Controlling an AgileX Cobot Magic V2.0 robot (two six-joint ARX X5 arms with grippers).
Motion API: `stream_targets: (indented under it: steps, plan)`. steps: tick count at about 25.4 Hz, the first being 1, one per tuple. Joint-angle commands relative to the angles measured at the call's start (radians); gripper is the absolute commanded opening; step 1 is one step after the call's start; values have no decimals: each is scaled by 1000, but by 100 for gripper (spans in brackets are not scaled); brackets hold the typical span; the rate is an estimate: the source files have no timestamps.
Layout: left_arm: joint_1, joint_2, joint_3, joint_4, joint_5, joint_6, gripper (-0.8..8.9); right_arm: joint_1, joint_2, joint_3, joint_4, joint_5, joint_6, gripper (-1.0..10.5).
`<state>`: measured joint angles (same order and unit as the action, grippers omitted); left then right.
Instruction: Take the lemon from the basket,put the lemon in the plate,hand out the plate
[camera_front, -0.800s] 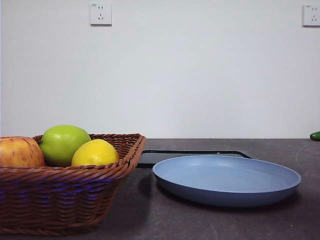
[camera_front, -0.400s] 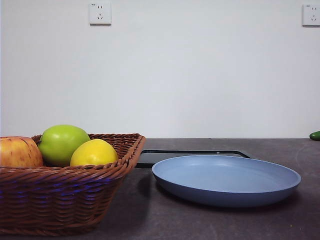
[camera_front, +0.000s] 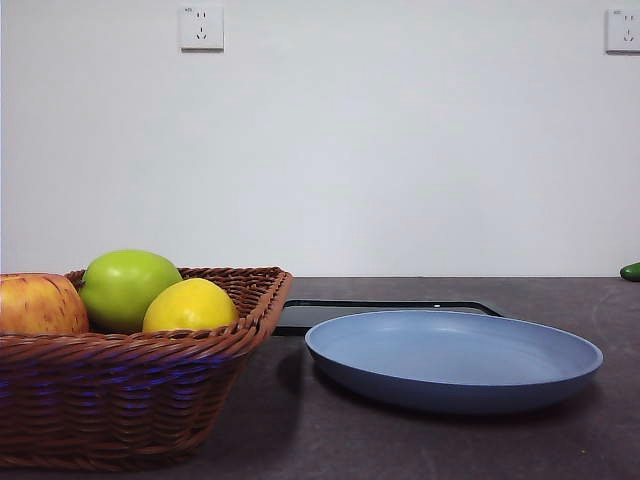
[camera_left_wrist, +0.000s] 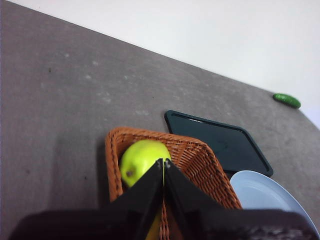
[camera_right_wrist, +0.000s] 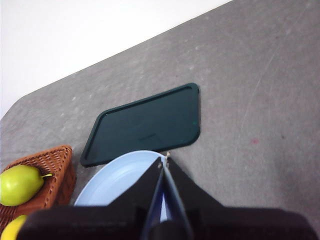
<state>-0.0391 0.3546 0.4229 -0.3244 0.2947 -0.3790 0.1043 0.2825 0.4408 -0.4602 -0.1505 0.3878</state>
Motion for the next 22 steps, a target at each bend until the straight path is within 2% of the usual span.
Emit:
stream_targets:
  steps: [1,10,14,16,18,20,22]
  plan:
    - [1,90,94,-32,26,89,7,1,77,84,-23,-3,-45,3]
    - [-5,359,327,-165,204,187,7,1,385,330,-244,-8,-208,3]
    - [-29,468,419,-312,212,254,7,1,546,416,-377,-10,-277,4]
    - [-54,526,460,-399,212,294,7,1,640,433,-416,-50,-278,22]
    - [-80,558,470,-433,217,312,8,1,729,433,-415,-109,-277,93]
    - [-100,564,470,-436,234,312,13,3,819,433,-404,-113,-277,204]
    - [-108,563,470,-433,234,312,98,12,904,433,-374,-113,-275,237]
